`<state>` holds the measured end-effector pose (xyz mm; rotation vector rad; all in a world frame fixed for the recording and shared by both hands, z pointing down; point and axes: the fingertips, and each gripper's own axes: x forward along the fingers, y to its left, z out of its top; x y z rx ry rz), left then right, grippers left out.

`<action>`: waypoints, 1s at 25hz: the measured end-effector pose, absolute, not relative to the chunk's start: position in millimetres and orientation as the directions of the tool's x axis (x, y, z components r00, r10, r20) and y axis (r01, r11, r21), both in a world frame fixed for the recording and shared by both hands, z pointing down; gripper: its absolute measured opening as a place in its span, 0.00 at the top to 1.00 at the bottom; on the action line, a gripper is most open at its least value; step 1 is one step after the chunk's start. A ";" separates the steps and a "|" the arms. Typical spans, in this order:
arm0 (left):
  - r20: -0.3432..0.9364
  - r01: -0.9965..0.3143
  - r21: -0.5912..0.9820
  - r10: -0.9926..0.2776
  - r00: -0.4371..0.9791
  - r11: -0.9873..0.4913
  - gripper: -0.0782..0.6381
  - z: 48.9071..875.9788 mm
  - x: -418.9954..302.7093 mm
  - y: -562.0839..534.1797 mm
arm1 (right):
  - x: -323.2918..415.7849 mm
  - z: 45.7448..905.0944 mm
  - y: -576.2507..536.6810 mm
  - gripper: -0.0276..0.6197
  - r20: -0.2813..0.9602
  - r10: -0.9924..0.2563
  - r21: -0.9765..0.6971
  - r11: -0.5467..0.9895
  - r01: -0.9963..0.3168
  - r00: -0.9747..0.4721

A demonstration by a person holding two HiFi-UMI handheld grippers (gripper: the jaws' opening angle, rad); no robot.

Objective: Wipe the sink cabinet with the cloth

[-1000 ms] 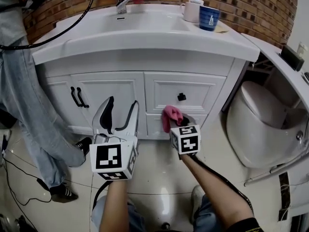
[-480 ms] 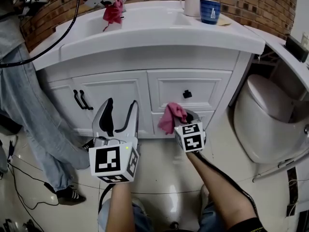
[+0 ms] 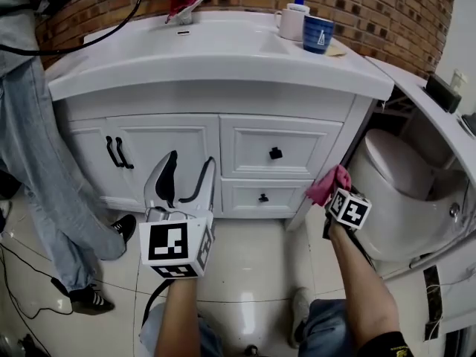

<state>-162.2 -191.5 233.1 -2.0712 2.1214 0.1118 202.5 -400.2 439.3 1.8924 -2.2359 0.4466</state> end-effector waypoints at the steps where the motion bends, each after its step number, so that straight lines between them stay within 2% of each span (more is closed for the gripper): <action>1: -0.175 -0.997 -0.071 -0.984 -0.017 0.030 0.51 233.2 -162.5 -192.1 | 199.7 439.7 -397.9 0.84 0.326 -0.928 -0.120 0.150 -0.981 -0.182; 3: -0.174 -0.997 -0.073 -0.985 -0.023 0.036 0.51 233.4 -165.8 -192.9 | 175.4 443.2 -391.6 0.84 0.337 -0.918 -0.111 0.183 -0.977 -0.210; 6: -0.173 -0.997 -0.064 -0.984 -0.034 0.046 0.51 234.9 -168.8 -193.7 | 102.6 459.7 -371.3 0.84 0.386 -0.867 0.011 0.345 -0.939 -0.314; 10: -0.163 -0.995 -0.084 -0.986 -0.035 0.049 0.51 237.1 -166.7 -193.9 | -29.0 477.7 -327.2 0.84 0.413 -0.725 0.041 0.619 -0.785 -0.551; 14: -0.160 -0.995 -0.085 -0.986 -0.045 0.059 0.51 238.7 -169.6 -190.4 | -116.4 484.6 -300.7 0.84 0.400 -0.610 0.015 0.750 -0.661 -0.684; 19: -0.154 -0.993 -0.092 -0.987 -0.054 0.069 0.51 239.9 -178.2 -189.3 | -130.5 479.8 -307.5 0.84 0.368 -0.587 -0.051 0.762 -0.646 -0.721; 25: -0.156 -0.996 -0.070 -0.987 -0.041 0.053 0.51 239.4 -174.4 -195.6 | -53.6 482.3 -338.3 0.84 0.375 -0.651 -0.023 0.705 -0.709 -0.660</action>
